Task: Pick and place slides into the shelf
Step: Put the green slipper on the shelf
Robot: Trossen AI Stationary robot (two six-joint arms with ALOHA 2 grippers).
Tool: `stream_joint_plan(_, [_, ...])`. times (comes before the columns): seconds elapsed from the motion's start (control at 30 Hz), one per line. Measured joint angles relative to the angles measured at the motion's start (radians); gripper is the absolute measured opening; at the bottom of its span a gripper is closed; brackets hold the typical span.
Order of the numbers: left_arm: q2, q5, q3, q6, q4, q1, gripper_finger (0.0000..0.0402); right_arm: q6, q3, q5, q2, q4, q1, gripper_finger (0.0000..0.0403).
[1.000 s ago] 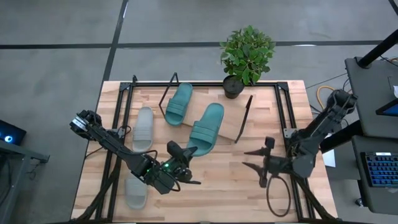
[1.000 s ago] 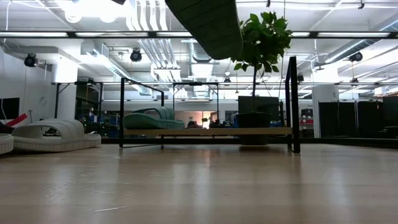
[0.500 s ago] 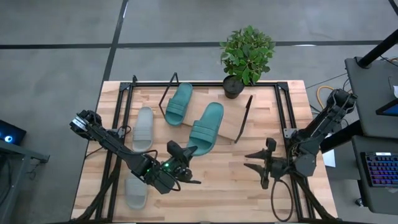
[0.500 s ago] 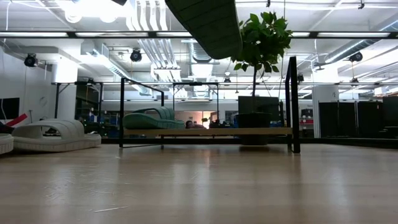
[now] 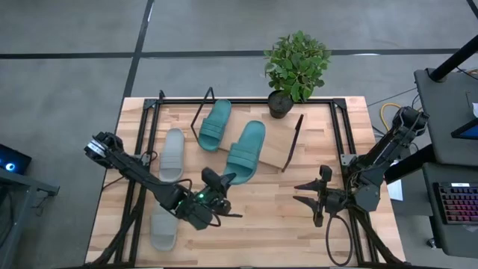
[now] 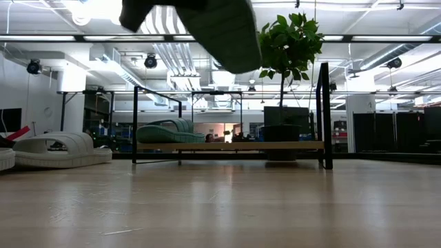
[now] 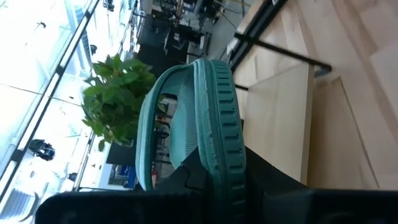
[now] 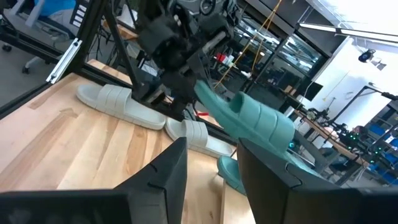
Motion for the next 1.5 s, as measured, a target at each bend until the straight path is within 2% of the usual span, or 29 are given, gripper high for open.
stream_joint_plan(0.53, [0.0, 0.037, -0.088, -0.075, 0.0, 0.104, 0.0021, -0.009, 0.0, 0.0, 0.0, -0.001, 0.0, 0.0132])
stream_joint_plan(0.8, [0.0, 0.118, -0.095, -0.08, 0.003, 0.151, 0.0021, -0.012, 0.0, 0.0, 0.0, -0.002, 0.0, 0.0132])
stream_joint_plan(1.17, [0.012, 0.134, -0.103, -0.068, 0.001, 0.183, 0.0021, -0.012, 0.0, 0.004, 0.0, -0.008, 0.0, 0.0132])
stream_joint_plan(1.5, [0.087, 0.12, -0.103, -0.014, 0.0, 0.194, 0.0021, -0.012, -0.001, 0.008, 0.0, -0.008, -0.001, 0.0132])
